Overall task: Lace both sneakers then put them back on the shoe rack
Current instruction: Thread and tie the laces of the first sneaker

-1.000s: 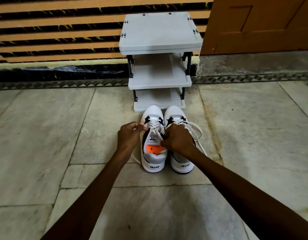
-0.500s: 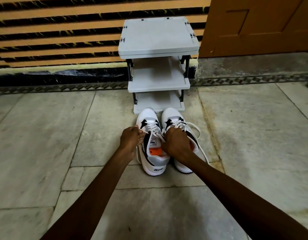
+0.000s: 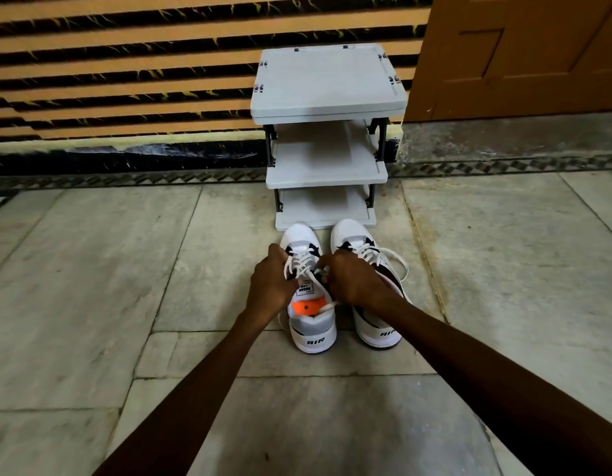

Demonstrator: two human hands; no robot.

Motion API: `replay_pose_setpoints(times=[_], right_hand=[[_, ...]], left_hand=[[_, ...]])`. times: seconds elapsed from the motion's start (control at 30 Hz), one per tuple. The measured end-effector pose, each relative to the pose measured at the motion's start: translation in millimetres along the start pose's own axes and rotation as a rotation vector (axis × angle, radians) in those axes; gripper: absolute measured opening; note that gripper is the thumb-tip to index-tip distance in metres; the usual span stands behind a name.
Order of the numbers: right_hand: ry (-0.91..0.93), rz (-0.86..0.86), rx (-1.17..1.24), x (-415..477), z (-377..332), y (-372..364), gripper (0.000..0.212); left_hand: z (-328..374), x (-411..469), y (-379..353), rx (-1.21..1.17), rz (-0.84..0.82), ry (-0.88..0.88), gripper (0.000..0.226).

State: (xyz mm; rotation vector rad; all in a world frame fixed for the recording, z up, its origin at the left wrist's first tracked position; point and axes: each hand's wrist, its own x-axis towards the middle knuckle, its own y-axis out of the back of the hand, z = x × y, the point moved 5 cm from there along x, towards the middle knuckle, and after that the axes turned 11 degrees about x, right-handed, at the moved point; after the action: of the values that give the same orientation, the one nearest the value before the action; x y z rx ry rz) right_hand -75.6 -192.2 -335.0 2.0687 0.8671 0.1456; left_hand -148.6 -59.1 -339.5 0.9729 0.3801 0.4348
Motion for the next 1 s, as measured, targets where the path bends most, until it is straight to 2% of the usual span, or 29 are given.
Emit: replay_pose_setpoints(times=[0.07,0.17,0.33,0.47,0.53,0.6,0.67,0.73,0.83,0.93,1.0], right_hand=[[-0.011,0.036,-0.019,1,-1,1,0.021],[0.002,0.067,-0.043,-1,-3,5,0.018],[-0.035,0.29,-0.083,1,-2,24,0.018],[-0.044,0.368,-0.108,-2,-3,33,0.016],[-0.108,0.257,-0.079,2,4,33,0.021],[-0.159,0.043,-0.035,5,8,30,0.026],[-0.138,-0.094,0.029,4,6,31,0.029],[-0.088,-0.165,0.077,-3,-7,39,0.025],[-0.01,-0.15,0.26,-15,-33,59,0.029],[0.036,-0.089,0.524,-19,-46,76,0.03],[0.036,-0.071,0.629,-20,-49,82,0.027]], left_hand=[[0,0,2,-0.016,0.009,-0.013,0.047],[-3,-1,2,-0.036,-0.001,-0.02,0.05],[1,1,1,0.024,-0.008,-0.042,0.028],[3,0,-1,0.05,-0.004,-0.026,0.026],[2,2,-1,0.069,-0.012,-0.052,0.025],[-3,2,-2,0.094,-0.053,-0.037,0.03],[-11,2,-2,0.079,-0.106,0.019,0.034],[-12,1,0,-0.001,-0.146,0.032,0.029],[0,-1,12,-0.29,-0.233,0.055,0.017],[11,-1,33,-0.438,-0.275,0.052,0.029],[18,-1,51,-0.504,-0.253,0.011,0.028]])
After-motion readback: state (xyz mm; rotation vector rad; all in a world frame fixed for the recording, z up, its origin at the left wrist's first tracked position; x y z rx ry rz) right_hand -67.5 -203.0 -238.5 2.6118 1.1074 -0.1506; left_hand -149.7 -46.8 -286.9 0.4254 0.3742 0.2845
